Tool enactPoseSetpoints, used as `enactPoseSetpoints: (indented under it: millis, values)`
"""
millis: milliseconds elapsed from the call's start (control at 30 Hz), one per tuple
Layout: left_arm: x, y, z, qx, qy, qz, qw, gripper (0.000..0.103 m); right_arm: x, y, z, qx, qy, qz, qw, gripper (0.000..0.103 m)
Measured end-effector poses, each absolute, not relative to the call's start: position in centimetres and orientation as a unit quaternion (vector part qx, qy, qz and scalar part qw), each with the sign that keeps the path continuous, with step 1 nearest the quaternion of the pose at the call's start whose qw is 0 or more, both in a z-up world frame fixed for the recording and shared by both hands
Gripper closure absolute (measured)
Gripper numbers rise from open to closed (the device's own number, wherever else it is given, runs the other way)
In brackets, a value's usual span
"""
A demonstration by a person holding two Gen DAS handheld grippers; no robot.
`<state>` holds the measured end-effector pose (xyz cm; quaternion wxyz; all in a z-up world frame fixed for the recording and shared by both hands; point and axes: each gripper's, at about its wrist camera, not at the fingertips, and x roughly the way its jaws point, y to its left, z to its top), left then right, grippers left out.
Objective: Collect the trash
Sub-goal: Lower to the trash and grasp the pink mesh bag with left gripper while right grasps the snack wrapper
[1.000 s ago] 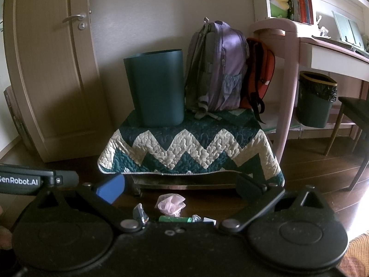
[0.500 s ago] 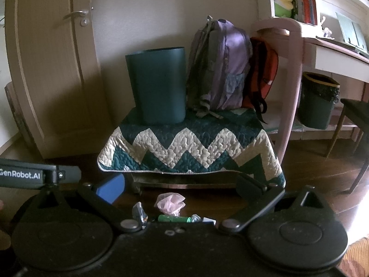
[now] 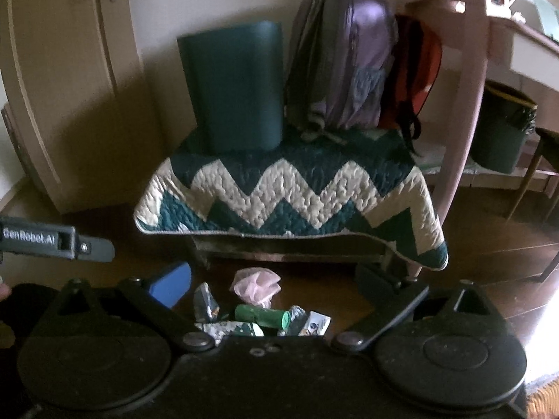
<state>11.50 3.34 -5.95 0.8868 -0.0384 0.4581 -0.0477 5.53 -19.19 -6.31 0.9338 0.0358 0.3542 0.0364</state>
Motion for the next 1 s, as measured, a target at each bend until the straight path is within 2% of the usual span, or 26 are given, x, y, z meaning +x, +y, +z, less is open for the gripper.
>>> enactPoseSetpoints:
  millis: [333,467,867,1000]
  values:
    - [23.7,0.7,-10.9,0.035,0.482,-0.032,0.875,0.0,16.7,-21.1,-12.4,0.043,0.436,0.029,0.899,0.004]
    - [27.8,-0.8,-13.9,0.054,0.503,-0.041,0.862,0.0,21.8,-21.7,-16.6,0.055,0.48,0.034,0.875,0.004]
    - [35.9,-5.9,-26.9,0.096,0.58,-0.063,0.806,0.0,29.4,-24.1,-31.5,0.136,0.605,-0.036,0.784,0.011]
    - [38.1,-6.1,-32.1,0.068,0.626,-0.06,0.775,0.0,30.4,-24.7,-36.3,0.151,0.644,-0.057,0.748,0.015]
